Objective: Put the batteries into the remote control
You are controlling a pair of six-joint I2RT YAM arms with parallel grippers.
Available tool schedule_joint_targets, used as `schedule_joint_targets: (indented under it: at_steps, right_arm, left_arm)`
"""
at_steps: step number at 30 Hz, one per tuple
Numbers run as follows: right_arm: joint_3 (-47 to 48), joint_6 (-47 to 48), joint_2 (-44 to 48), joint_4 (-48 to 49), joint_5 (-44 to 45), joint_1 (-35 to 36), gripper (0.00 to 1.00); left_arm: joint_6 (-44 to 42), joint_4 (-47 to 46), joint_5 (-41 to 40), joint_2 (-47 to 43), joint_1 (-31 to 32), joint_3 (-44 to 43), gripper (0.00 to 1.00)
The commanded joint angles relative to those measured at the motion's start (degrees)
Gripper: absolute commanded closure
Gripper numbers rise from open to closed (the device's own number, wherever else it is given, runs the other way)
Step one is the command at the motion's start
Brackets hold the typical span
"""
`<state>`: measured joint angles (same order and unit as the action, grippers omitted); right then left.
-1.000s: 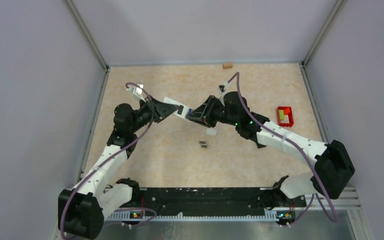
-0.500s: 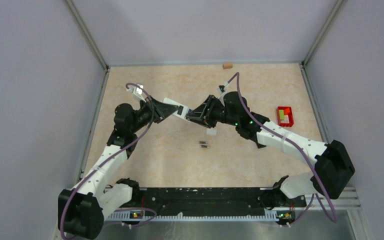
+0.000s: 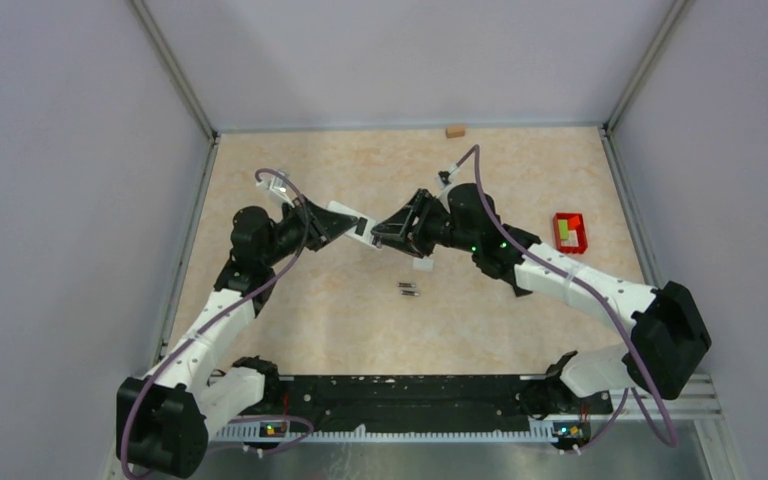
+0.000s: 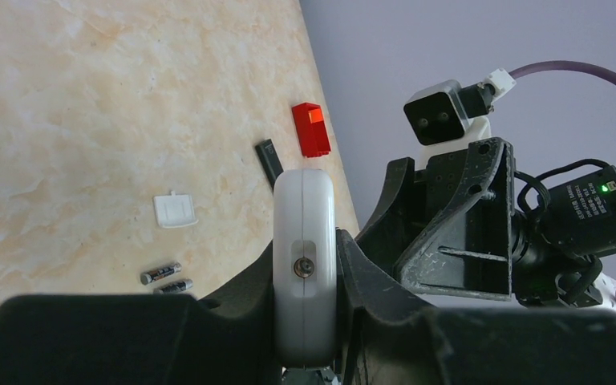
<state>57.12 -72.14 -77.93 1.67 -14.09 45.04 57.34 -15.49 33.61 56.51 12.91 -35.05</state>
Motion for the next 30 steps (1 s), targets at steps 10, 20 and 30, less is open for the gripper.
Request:
schedule_joint_targets:
  at_steps: [10,20,30]
  right_arm:
    - [0.5,6.82,12.85,-7.54,7.64,-0.47,0.41]
    - [5.53,43.97,13.69,-14.68,3.54,-1.18,0.16]
    - [7.73,56.94,5.71,-15.02,-20.18,-1.09,0.05]
  left_arm:
    - [3.04,-2.12,4.45,3.41,0.17,-3.27,1.0]
    - [-4.88,5.31,12.34,0.73,0.11,-6.86,1.0]
    - [-10.06,13.75,27.24,3.49,0.12,-12.33,1.0]
